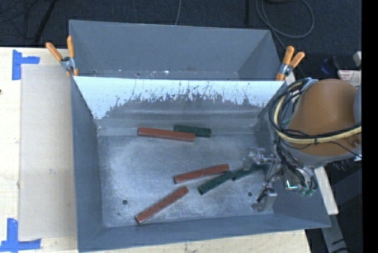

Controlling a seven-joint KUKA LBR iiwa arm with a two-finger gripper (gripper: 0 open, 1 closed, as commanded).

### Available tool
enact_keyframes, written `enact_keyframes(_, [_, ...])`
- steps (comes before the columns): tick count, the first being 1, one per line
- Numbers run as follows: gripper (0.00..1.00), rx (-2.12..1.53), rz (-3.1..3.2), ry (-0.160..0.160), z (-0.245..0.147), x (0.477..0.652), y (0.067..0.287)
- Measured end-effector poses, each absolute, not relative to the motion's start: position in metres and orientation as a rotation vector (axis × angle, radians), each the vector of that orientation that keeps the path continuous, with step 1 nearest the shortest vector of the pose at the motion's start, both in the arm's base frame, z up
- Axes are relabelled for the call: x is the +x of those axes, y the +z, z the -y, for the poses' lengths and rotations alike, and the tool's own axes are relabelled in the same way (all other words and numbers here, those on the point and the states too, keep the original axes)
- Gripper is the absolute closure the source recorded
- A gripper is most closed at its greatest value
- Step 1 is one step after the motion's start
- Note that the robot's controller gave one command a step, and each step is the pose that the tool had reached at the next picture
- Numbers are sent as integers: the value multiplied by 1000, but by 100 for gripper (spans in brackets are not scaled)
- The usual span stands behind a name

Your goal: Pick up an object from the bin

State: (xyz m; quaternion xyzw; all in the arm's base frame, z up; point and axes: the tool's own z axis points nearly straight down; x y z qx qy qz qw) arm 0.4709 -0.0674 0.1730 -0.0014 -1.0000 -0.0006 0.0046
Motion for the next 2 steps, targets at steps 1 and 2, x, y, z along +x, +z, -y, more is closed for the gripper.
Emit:
enact_keyframes(1, [0, 213, 3133, -1, 73, 538, 67])
enact_keyframes(2, [100, 216, 3134, -1, 73, 538, 71])
